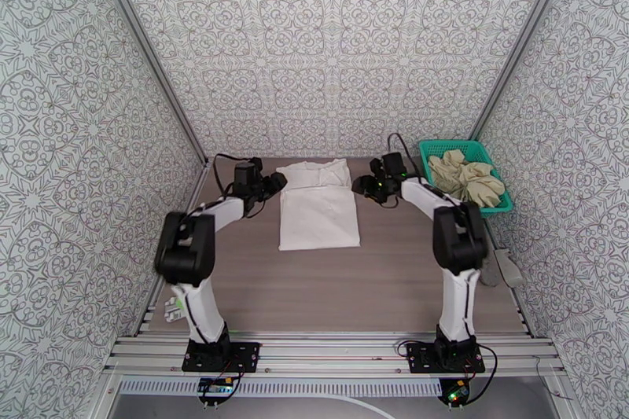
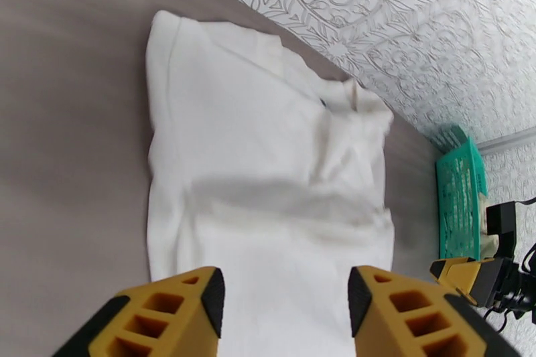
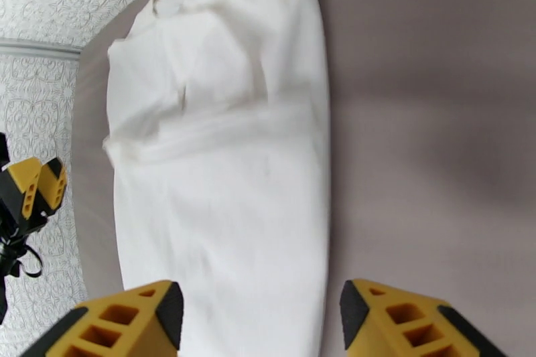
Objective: Fold and stack the mixed laundry pile
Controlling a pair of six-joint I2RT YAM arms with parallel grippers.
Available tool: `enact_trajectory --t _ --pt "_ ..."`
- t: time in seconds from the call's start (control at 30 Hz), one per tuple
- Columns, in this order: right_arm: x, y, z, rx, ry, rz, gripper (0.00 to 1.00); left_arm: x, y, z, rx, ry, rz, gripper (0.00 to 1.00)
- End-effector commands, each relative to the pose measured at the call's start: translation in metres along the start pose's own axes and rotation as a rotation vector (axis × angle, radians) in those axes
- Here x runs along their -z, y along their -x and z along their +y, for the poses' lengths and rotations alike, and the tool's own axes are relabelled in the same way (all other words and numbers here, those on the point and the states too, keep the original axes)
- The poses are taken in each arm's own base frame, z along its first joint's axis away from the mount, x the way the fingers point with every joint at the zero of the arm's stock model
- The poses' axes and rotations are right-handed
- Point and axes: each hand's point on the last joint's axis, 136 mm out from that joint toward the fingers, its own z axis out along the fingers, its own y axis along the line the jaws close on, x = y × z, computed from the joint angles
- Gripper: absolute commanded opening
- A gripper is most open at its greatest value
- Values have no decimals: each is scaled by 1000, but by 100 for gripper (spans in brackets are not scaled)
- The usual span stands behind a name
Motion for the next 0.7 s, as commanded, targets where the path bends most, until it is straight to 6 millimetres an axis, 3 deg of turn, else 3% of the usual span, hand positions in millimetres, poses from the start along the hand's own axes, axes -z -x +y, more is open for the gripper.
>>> enact_trajectory --t 0.0,0.13,0.27,0.43,0.67 --pt "4 -56 -24 -21 -6 81 70 30 -64 29 -4 130 128 61" --pt "8 -111 -40 -56 36 152 69 64 -119 50 43 167 197 66" --pt "7 -134 -40 -113 100 175 60 82 -152 57 80 153 236 61" --pt "-4 -147 -27 -114 110 202 57 83 -175 69 138 142 265 60" --pt "-20 -159 -16 -132 99 236 51 65 -181 62 174 86 269 55"
